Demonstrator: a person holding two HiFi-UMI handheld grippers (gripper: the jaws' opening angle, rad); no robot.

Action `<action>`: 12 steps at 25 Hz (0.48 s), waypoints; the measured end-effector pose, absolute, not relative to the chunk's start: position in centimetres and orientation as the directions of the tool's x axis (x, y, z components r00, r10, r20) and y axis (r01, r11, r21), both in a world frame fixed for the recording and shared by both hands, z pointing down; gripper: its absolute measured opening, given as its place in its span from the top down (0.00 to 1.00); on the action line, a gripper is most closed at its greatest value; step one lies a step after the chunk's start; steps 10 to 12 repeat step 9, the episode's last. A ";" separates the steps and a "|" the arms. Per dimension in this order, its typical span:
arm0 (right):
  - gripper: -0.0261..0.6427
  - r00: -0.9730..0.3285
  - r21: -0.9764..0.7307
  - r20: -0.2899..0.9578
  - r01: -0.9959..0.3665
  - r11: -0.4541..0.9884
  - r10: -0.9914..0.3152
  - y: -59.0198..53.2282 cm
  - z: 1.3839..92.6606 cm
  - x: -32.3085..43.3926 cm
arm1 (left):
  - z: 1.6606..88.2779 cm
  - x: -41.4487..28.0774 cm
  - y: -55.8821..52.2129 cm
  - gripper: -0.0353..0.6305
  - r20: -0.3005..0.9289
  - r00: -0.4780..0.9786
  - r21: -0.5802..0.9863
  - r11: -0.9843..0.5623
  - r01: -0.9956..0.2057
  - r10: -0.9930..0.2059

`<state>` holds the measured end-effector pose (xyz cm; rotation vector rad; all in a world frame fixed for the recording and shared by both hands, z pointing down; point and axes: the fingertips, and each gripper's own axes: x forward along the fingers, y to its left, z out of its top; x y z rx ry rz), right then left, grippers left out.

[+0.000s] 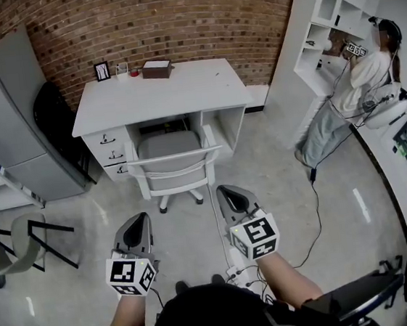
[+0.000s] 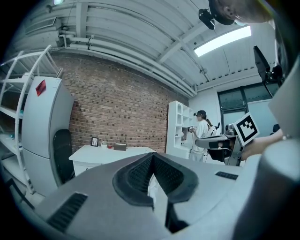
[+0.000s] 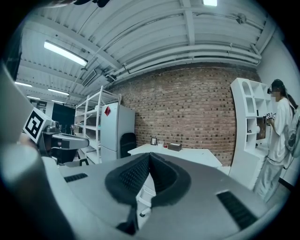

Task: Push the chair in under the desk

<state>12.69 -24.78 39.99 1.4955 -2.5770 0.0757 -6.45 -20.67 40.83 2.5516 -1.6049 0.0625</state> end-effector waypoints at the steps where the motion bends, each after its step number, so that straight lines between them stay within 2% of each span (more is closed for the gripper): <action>1: 0.95 -0.487 0.036 0.166 -0.866 0.498 -0.858 -24.8 40.1 12.8 | 40.9 -6.4 -20.7 0.94 0.105 0.435 0.088 -0.427 -0.900 -0.894; 12: 0.95 -0.489 0.034 0.163 -0.866 0.500 -0.857 -25.2 39.4 12.7 | 40.5 -6.3 -21.1 0.94 0.107 0.438 0.082 -0.432 -0.898 -0.892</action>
